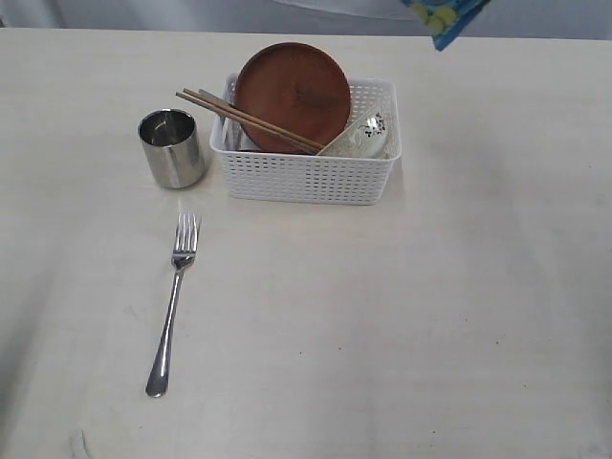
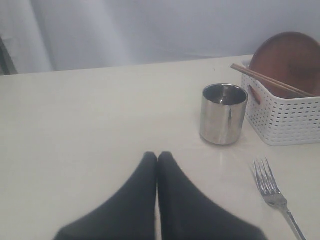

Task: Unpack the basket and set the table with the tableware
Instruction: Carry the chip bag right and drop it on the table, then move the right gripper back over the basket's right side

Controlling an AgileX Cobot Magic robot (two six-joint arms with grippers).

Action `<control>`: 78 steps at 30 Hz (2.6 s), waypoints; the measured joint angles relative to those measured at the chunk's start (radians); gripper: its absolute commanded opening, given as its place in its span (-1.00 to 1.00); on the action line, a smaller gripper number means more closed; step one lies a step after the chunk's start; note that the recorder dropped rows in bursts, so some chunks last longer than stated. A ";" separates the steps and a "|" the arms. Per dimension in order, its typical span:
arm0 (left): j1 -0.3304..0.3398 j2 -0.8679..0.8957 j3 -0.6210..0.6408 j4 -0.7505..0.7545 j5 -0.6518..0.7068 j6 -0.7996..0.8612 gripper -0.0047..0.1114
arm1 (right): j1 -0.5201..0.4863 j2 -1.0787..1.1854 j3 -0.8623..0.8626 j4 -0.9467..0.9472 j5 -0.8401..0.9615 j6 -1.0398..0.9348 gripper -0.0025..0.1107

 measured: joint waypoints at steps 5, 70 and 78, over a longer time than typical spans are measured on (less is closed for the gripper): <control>0.000 0.000 0.000 0.000 0.000 0.000 -0.92 | -0.151 -0.025 0.028 0.201 0.012 0.006 -0.96; 0.000 0.000 0.000 0.000 0.000 0.000 -0.92 | -0.197 0.277 0.064 0.668 -0.058 0.033 -0.96; 0.000 0.000 0.000 0.000 0.000 0.000 -0.92 | -0.197 0.232 0.068 0.653 0.003 0.017 -0.58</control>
